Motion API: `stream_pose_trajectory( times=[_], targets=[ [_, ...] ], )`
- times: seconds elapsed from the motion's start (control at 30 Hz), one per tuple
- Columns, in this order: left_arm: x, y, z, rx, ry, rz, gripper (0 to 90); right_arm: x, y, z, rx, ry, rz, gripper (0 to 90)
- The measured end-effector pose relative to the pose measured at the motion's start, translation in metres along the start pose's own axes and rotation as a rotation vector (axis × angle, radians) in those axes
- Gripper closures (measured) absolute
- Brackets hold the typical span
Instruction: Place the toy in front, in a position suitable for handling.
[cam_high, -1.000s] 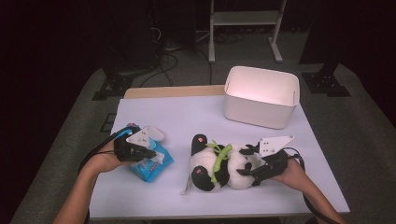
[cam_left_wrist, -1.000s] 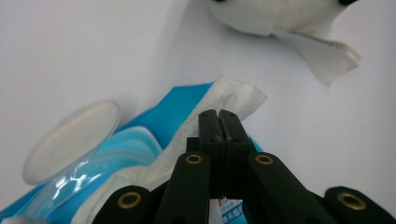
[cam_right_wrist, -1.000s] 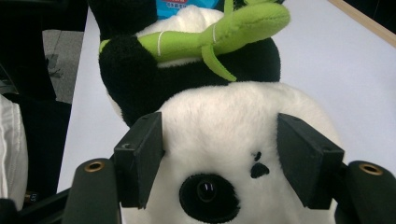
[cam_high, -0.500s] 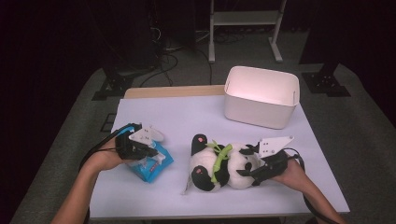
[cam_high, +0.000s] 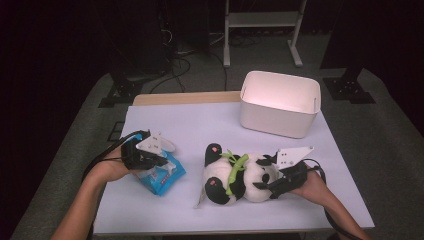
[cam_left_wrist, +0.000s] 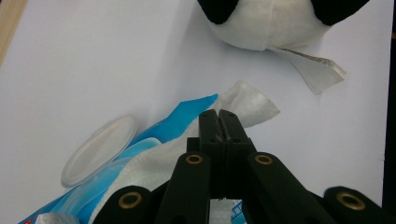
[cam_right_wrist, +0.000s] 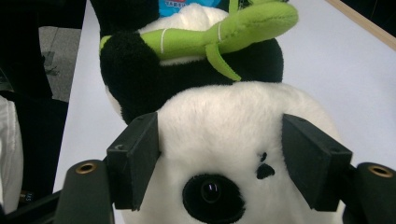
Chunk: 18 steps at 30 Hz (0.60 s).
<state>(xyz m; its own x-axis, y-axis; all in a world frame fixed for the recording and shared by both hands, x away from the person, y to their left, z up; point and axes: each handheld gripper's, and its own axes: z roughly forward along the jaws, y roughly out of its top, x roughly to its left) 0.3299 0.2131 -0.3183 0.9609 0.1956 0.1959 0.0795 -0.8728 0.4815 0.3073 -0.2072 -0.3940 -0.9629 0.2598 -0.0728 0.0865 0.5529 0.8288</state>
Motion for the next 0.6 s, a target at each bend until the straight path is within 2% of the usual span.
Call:
stream_pose_trajectory(
  times=[0.47, 0.6],
  targets=[
    [-0.003, 0.01, -0.001, 0.014, -0.003, 0.031, 89.6, 0.0, 0.0, 0.0, 0.0, -0.002, 0.0, 28.7],
    [-0.004, 0.014, -0.003, -0.006, -0.013, 0.033, 89.6, 0.0, 0.0, 0.0, 0.003, -0.002, 0.001, 28.6]
  ],
)
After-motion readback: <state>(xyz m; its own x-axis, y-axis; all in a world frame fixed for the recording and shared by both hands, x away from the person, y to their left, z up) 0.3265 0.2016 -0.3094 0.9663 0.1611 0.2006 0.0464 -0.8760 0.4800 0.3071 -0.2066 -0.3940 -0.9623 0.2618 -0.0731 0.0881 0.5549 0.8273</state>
